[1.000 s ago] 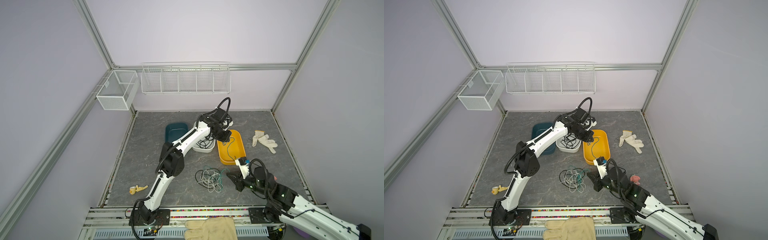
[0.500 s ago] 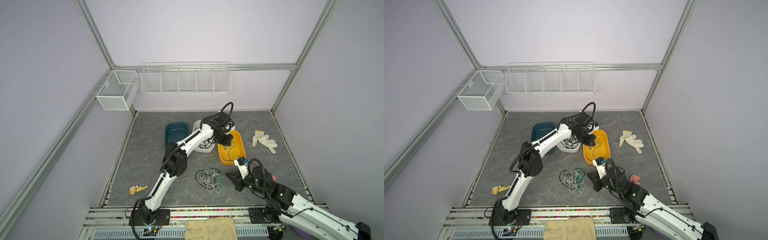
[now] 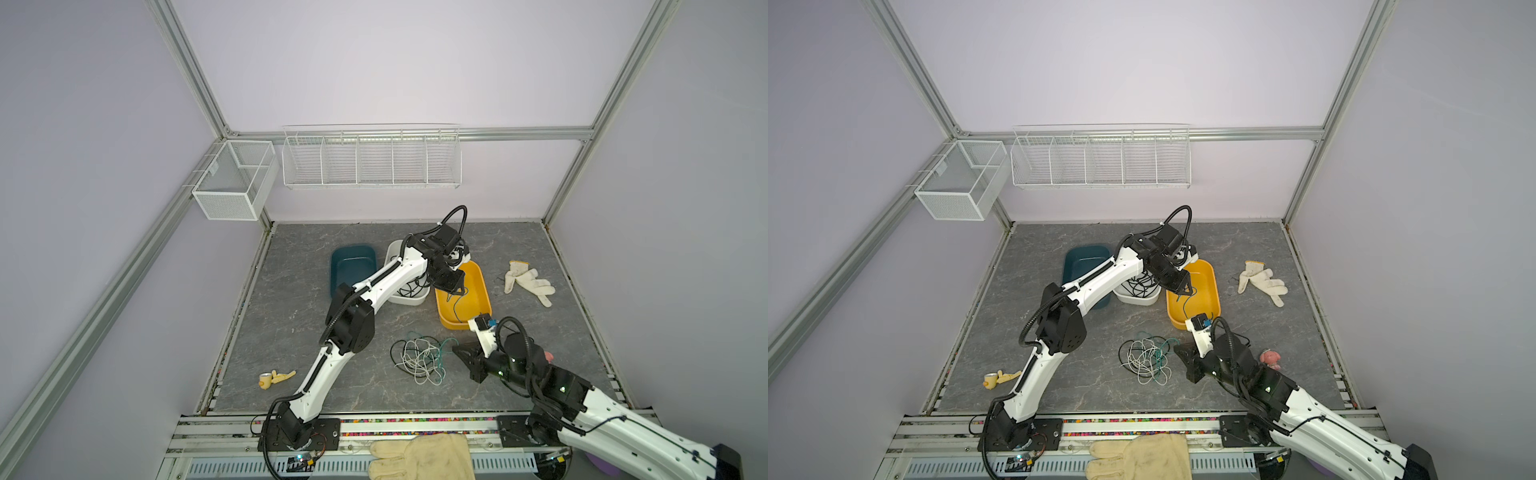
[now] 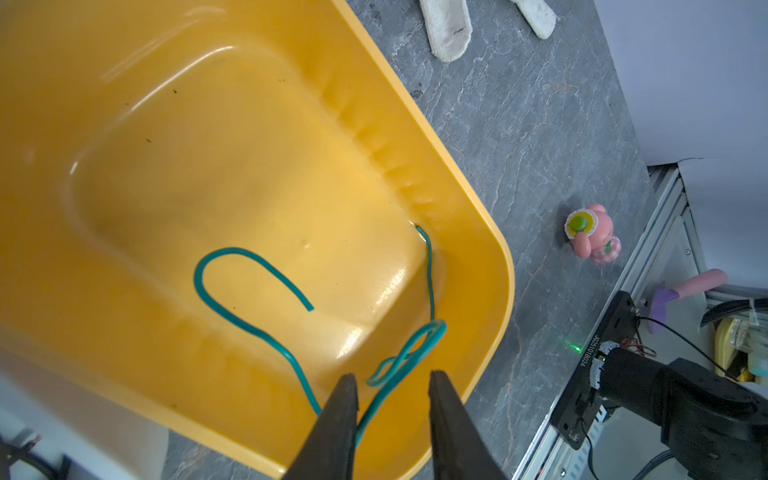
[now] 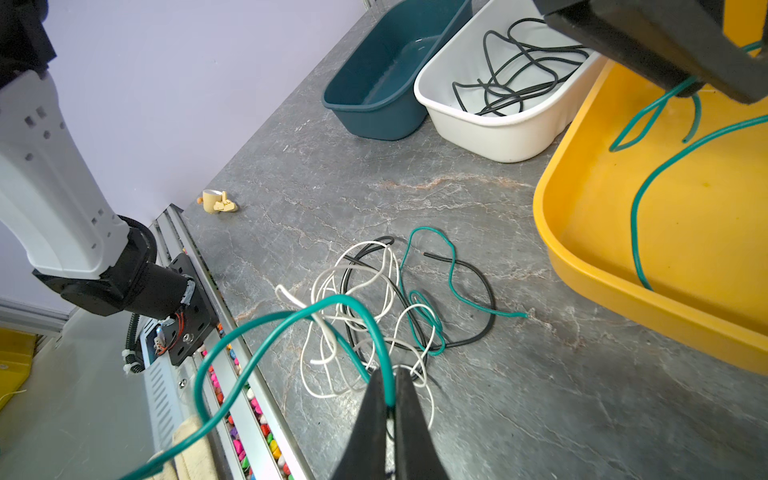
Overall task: Untangle the cables
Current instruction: 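Lower the green cable into the yellow tub and open the left gripper, then move the left gripper back down to the cable tangle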
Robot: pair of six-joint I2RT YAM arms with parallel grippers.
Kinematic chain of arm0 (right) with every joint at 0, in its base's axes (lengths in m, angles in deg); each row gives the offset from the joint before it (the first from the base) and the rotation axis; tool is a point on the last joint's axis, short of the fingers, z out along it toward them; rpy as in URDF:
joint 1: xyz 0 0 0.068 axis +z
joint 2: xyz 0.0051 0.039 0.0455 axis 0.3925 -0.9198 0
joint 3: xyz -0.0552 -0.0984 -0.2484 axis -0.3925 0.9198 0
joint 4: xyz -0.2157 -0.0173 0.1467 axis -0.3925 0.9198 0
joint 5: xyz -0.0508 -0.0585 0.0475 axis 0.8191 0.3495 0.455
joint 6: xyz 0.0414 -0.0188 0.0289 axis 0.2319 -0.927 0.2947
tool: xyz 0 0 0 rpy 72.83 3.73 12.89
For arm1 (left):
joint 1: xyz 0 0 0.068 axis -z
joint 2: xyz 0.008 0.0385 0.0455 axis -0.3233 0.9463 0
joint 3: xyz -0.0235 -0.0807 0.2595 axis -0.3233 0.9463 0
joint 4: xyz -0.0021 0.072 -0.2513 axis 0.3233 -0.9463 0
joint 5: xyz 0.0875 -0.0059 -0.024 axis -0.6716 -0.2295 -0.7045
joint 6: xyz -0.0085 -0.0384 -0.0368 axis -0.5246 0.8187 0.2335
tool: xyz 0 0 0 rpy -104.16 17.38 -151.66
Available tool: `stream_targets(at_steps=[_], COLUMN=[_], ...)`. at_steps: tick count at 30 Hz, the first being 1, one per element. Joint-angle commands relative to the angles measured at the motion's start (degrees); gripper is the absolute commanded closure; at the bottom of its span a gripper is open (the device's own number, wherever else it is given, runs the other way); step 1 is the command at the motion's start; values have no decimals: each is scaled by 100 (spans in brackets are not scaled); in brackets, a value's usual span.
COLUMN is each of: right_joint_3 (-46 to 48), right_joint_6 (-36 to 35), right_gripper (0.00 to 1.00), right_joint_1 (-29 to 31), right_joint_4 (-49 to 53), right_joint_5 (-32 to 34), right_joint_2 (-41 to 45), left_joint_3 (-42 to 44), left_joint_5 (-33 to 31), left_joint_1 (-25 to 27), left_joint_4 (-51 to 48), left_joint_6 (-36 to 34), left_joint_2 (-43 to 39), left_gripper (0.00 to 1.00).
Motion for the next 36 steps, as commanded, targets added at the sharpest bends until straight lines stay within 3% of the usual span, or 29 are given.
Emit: stream_targets(at_steps=[1, 12, 20, 27, 36], right_joint_3=[75, 75, 75, 79, 90], right_joint_6=[8, 9, 23, 34, 60], right_gripper=[93, 93, 93, 93, 93], right_joint_1=[-35, -36, -34, -37, -34], right_joint_4=[-68, -15, -5, 2, 56], right_joint_5=[88, 139, 182, 225, 338], right_joint_2=[-9, 43, 61, 61, 105], left_joint_3=[-170, -212, -284, -163, 1826], left_joint_5=[-71, -2, -131, -334, -655], left_joint_1=[25, 29, 29, 27, 27], left_joint_4=[-314, -411, -495, -648, 254], left_joint_6=[-169, -178, -234, -383, -302], left_joint_2=[-270, -450, -823, -1355, -3110], left_gripper=[63, 47, 30, 27, 16])
